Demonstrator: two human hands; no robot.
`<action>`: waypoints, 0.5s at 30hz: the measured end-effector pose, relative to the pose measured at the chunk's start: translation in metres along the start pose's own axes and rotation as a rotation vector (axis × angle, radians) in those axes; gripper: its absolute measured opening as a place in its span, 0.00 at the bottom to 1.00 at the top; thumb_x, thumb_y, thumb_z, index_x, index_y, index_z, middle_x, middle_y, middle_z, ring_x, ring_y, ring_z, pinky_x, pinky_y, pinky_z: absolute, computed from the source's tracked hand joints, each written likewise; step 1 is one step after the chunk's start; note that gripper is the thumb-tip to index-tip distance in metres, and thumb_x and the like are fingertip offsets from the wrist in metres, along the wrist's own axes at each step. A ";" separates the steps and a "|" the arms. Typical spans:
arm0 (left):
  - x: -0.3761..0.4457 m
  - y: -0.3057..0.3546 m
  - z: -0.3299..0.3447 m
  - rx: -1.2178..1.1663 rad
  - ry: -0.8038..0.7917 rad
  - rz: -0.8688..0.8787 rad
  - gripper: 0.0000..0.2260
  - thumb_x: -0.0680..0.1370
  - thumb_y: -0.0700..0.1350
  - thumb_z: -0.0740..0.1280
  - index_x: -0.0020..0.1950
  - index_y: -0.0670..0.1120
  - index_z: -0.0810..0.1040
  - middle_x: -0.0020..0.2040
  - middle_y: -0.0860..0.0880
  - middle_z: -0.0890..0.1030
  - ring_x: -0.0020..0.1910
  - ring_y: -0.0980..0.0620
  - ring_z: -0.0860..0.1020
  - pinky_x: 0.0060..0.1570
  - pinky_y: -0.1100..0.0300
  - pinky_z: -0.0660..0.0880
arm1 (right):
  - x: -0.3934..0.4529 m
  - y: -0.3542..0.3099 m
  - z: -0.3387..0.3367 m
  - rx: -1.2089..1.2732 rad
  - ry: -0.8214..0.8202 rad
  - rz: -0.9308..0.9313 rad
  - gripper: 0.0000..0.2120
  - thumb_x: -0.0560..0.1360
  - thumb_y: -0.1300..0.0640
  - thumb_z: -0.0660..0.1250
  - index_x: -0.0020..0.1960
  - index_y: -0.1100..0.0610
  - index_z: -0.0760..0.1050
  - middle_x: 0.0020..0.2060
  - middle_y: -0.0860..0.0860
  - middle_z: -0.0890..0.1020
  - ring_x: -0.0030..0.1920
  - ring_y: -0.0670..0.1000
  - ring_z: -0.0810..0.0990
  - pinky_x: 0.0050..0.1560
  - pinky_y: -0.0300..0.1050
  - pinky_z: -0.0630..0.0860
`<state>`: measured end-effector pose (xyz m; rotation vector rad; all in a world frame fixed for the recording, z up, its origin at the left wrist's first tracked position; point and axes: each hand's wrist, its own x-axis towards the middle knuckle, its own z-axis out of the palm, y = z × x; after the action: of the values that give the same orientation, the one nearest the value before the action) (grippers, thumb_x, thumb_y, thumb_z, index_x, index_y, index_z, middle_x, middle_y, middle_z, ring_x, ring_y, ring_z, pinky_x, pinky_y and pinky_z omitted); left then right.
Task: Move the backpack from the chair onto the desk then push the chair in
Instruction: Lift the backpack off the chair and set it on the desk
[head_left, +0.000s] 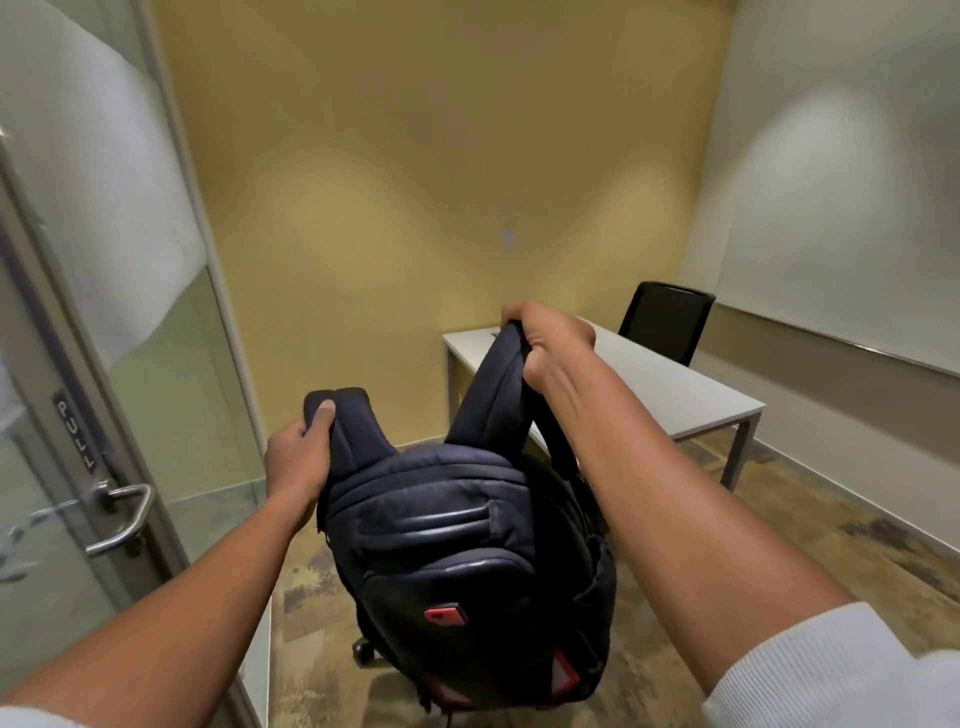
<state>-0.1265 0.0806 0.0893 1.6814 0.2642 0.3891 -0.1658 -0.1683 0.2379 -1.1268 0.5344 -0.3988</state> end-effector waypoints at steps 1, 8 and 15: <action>-0.002 0.003 -0.004 0.002 -0.016 0.030 0.24 0.73 0.66 0.64 0.34 0.46 0.69 0.32 0.46 0.70 0.33 0.47 0.68 0.36 0.52 0.65 | -0.003 -0.009 0.005 0.024 -0.007 -0.011 0.16 0.55 0.70 0.71 0.37 0.59 0.69 0.31 0.52 0.74 0.28 0.50 0.72 0.26 0.40 0.69; -0.006 0.036 -0.027 0.018 -0.037 0.098 0.30 0.73 0.68 0.63 0.38 0.40 0.79 0.34 0.45 0.79 0.34 0.46 0.76 0.37 0.53 0.71 | -0.019 -0.061 0.046 -0.019 -0.135 -0.024 0.16 0.62 0.68 0.68 0.47 0.60 0.69 0.36 0.54 0.73 0.33 0.52 0.72 0.27 0.39 0.68; 0.011 0.081 -0.030 -0.086 0.166 0.117 0.25 0.75 0.57 0.64 0.41 0.34 0.80 0.36 0.40 0.77 0.36 0.45 0.74 0.39 0.51 0.72 | -0.019 -0.091 0.074 -0.140 -0.262 -0.043 0.14 0.66 0.66 0.73 0.48 0.60 0.72 0.42 0.54 0.76 0.35 0.53 0.73 0.37 0.45 0.71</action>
<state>-0.1324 0.1002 0.1739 1.5860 0.2684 0.6205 -0.1406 -0.1374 0.3500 -1.3052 0.3112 -0.2478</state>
